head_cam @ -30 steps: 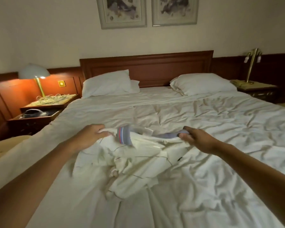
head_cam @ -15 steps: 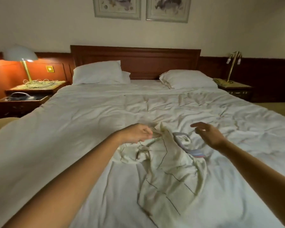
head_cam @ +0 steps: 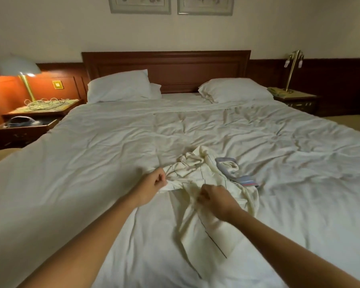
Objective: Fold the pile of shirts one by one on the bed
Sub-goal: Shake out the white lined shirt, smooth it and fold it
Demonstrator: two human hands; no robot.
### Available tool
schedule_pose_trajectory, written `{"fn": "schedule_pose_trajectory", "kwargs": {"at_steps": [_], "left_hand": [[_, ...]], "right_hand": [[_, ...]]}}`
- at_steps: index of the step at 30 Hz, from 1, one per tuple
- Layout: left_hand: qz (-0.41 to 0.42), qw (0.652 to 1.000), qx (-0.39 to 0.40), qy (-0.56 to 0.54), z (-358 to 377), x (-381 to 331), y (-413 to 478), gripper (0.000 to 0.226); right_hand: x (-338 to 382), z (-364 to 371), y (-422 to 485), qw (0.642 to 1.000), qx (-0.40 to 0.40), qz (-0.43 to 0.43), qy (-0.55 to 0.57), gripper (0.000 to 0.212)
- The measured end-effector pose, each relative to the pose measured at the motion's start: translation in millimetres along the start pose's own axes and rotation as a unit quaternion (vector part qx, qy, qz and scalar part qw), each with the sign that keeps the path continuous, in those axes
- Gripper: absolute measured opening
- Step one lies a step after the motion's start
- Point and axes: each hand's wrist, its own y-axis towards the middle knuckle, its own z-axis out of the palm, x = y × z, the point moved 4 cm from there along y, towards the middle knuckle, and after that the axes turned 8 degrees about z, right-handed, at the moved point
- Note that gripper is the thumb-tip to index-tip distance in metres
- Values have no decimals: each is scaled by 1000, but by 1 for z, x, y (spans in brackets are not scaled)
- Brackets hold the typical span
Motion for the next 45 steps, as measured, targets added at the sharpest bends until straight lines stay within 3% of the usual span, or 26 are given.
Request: {"fn": "schedule_pose_trajectory", "kwargs": {"at_steps": [3,6,7,9,12,15,18,20,24,28,30,35,37,39,41,45], "left_hand": [[3,999,51,0,-33,-16,4,21],[-42,982,179,39,-32,-30,-4,76],[-40,975,211,62,-23,-35,-6,87],[-18,960,248,125,2,-45,-9,89],[28,950,260,171,45,-60,-7,46],[89,973,183,105,45,-77,0,40],[90,995,36,25,-17,-90,13,44],[119,990,6,74,-68,-111,20,45],[152,955,-66,245,-174,-170,36,43],[159,900,-162,373,-268,-228,40,49],[172,882,-209,386,-305,-248,33,46],[198,860,-298,364,-363,-273,10,32],[200,859,-313,353,-373,-274,1,26],[191,900,-266,289,-370,-262,-4,22],[164,955,-165,186,-350,-240,-5,20],[100,975,-27,198,-301,-174,11,54]], "right_hand": [[-11,-47,-2,968,-24,29,250,14],[-23,-67,-9,903,16,66,424,21],[-24,-69,-13,902,38,55,427,31],[-21,-70,-24,933,51,22,356,47],[-14,-78,-34,995,-3,-30,98,46],[-6,-99,-33,987,-49,-97,-119,34],[-9,-136,-27,978,-76,-110,-158,35],[-4,-166,-22,975,-104,-121,-156,42],[41,-232,-9,943,-197,-170,-206,32],[86,-308,-9,927,-285,-170,-173,44],[104,-342,-17,934,-307,-155,-99,43],[146,-392,-53,911,-334,-242,1,18],[153,-399,-66,912,-309,-270,13,6],[152,-391,-67,941,-207,-267,16,30],[143,-368,-54,969,-88,-229,0,47],[99,-309,14,990,67,-97,-80,36]]}}
